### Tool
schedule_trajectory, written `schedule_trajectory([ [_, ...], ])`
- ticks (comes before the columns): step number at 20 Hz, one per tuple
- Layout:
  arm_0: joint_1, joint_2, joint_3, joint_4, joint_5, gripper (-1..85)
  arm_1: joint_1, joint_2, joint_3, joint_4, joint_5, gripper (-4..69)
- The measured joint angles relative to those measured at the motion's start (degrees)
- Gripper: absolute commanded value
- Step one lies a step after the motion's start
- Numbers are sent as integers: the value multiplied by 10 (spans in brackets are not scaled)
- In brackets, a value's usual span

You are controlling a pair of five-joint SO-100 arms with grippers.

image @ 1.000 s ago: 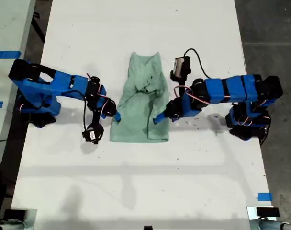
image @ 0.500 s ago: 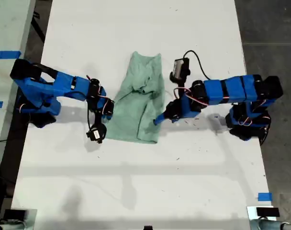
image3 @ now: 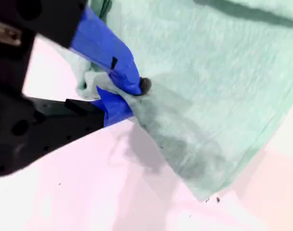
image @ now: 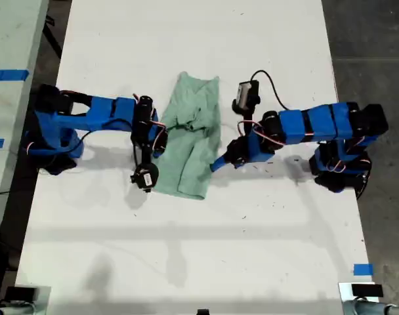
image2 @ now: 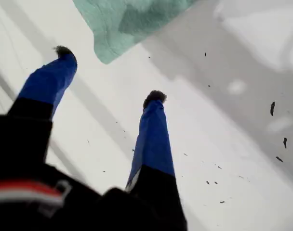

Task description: Fold tshirt

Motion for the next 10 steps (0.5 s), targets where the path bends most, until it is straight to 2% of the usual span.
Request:
schedule_trajectory([
  [1,0,-64,-79,18,4,0,0,0,0,0,0,270],
  [3,0,-159,-170,8,20,0,0,0,0,0,0,270],
  [4,0,-186,-181,-7,30,39,0,0,0,0,0,270],
  [5,0,-203,-185,-33,41,189,0,0,0,-1,2,270],
  [6,0,-216,-185,-62,55,254,-1,0,0,-2,2,269],
  [8,0,-225,-185,-84,69,277,-2,0,2,-4,3,270],
  [10,0,-225,-185,-71,67,276,-5,0,7,-4,7,271],
])
